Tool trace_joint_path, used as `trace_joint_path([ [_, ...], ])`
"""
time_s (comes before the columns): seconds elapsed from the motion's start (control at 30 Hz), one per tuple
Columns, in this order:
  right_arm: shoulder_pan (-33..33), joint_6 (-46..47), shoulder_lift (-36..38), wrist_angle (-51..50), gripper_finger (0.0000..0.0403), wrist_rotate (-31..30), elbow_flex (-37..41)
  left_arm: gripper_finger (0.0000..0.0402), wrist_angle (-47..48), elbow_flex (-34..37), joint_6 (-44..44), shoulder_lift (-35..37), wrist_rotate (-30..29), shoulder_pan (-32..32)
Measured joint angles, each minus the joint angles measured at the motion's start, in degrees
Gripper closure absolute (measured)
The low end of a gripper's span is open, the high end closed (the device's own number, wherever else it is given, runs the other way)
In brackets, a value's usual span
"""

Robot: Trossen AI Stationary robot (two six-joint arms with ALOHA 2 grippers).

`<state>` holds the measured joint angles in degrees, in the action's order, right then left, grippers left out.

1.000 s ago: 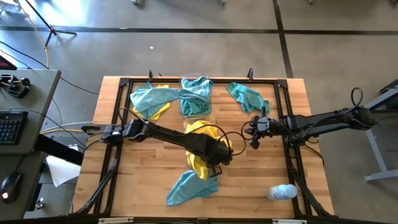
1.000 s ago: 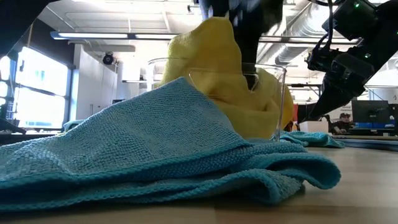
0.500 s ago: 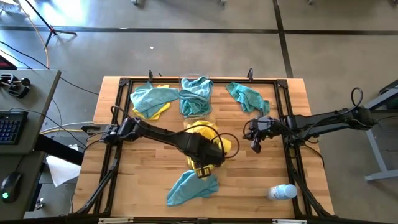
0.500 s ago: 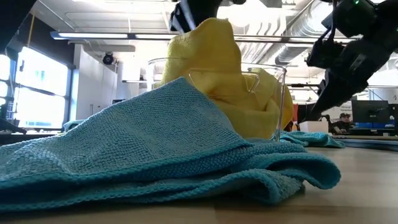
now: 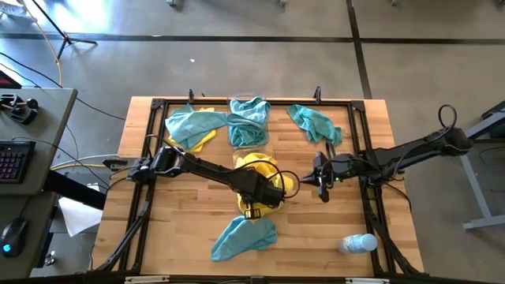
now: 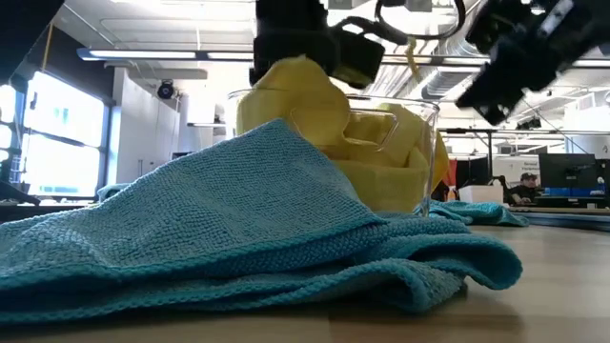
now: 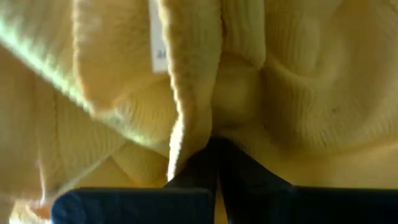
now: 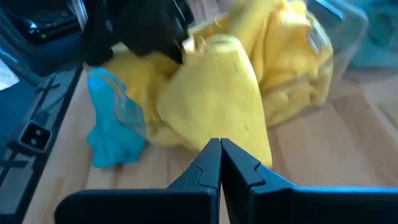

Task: Sort microfiber towel by color & place in baskets
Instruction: Put the yellow towel into the bottom transparent bin

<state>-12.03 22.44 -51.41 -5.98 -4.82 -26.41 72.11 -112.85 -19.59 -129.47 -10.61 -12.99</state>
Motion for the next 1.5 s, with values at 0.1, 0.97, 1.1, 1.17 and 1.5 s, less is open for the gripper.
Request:
trace_joint_path([
  [0.1,-1.1,-0.5,-4.3,-3.2,0.0403,-2.8,-5.7,0.0401,-1.9,0.4,3.6,0.0,0.0,0.6],
  [0.97,-3.4,8.9,-19.4,-15.9,0.0403,-13.7,-20.5,0.0401,-27.7,31.5,8.4,26.0,4.6,1.7],
  [1.1,-2.5,12.7,-23.0,-18.7,0.0403,-14.3,-20.5,0.0401,-38.4,42.3,3.6,34.9,4.8,1.7],
  [1.17,-1.8,13.2,-25.0,-16.4,0.0403,-12.5,-20.5,0.0401,-43.1,45.5,2.8,37.4,4.9,1.7],
  [1.5,-0.7,5.0,-35.2,-2.9,0.0403,-6.5,-28.5,0.0401,-45.5,47.7,3.2,37.4,5.1,1.7],
])
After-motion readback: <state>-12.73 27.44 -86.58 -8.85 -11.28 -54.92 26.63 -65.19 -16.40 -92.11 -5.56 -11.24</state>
